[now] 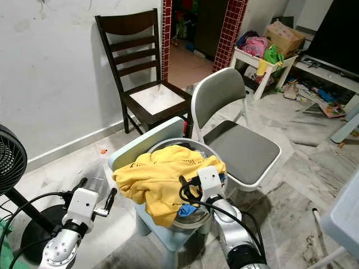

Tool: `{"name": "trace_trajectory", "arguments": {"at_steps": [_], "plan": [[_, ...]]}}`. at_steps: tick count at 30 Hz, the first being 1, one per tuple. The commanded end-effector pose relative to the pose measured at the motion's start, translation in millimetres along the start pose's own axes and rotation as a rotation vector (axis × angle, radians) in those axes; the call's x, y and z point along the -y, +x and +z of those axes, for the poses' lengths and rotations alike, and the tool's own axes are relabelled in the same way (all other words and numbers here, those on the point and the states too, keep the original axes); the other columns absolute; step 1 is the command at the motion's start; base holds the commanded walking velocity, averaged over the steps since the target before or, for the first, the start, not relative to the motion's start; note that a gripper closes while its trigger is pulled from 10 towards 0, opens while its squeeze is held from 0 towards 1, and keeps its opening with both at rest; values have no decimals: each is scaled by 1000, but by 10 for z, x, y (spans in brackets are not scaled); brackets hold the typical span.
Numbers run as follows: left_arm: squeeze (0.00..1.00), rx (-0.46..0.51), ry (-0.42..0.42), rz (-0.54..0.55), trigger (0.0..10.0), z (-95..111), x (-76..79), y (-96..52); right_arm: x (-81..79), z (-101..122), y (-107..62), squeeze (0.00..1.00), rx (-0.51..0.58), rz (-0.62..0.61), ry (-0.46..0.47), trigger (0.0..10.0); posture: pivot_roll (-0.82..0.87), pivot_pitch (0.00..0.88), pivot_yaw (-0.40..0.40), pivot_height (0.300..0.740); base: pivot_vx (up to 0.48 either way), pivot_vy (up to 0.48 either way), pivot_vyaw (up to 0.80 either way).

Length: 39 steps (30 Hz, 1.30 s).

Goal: Hang hanger

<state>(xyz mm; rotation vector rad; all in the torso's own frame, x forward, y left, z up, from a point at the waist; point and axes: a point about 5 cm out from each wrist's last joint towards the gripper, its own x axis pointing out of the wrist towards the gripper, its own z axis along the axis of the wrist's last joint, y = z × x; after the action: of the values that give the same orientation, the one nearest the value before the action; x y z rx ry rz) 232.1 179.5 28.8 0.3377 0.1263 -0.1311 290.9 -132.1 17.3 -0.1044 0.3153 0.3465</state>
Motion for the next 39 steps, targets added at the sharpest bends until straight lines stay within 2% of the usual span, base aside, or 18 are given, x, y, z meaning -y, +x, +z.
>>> {"name": "trace_trajectory", "arguments": {"at_steps": [1,4,10,16,17,20,22,23,24,25,26,33,39], "plan": [[0,5,3,-21,10000,5,9,14,32,12,-14,1000,5,-6,-8,10000,7,51,-89,740,0,0,0],[0,8,-28,-50,10000,31,54,67,53,9,-41,1000,7,-8,-8,10000,0,79,-103,740,0,0,0],[0,44,26,-154,10000,115,116,233,87,-25,-121,1000,1,-5,-32,10000,-42,123,-121,740,0,0,0],[0,19,73,-216,10000,93,124,366,112,-7,-189,1000,17,-18,-33,10000,-79,154,-113,740,0,0,0],[0,7,66,-235,10000,95,136,426,102,-11,-224,1000,19,-21,-31,10000,-92,163,-109,740,0,0,0],[0,3,60,-255,10000,113,162,479,92,-30,-276,984,18,-28,-21,10000,-100,169,-106,740,0,0,0],[0,5,66,-279,10000,142,194,527,76,-81,-349,922,9,-31,-20,10000,-117,191,-102,740,0,0,0],[0,8,69,-301,8392,161,216,564,64,-117,-409,898,-2,-33,-19,10000,-123,203,-101,740,0,0,0],[0,7,70,-305,4980,168,221,579,60,-136,-434,882,-8,-35,-19,10000,-126,208,-101,740,0,0,0],[0,8,65,-314,980,176,228,597,55,-153,-463,875,-14,-36,-19,10000,-131,215,-102,740,0,0,0],[0,8,58,-328,0,184,239,613,48,-170,-496,871,-18,-37,-20,10000,-134,219,-103,740,0,0,0],[0,15,37,-397,0,247,318,695,23,-185,-593,831,-31,-36,-35,10000,-167,242,-108,740,0,0,0],[0,51,-33,-447,0,473,404,865,24,-187,-650,792,-45,-53,-30,10000,-173,238,-101,740,0,0,0]]}}
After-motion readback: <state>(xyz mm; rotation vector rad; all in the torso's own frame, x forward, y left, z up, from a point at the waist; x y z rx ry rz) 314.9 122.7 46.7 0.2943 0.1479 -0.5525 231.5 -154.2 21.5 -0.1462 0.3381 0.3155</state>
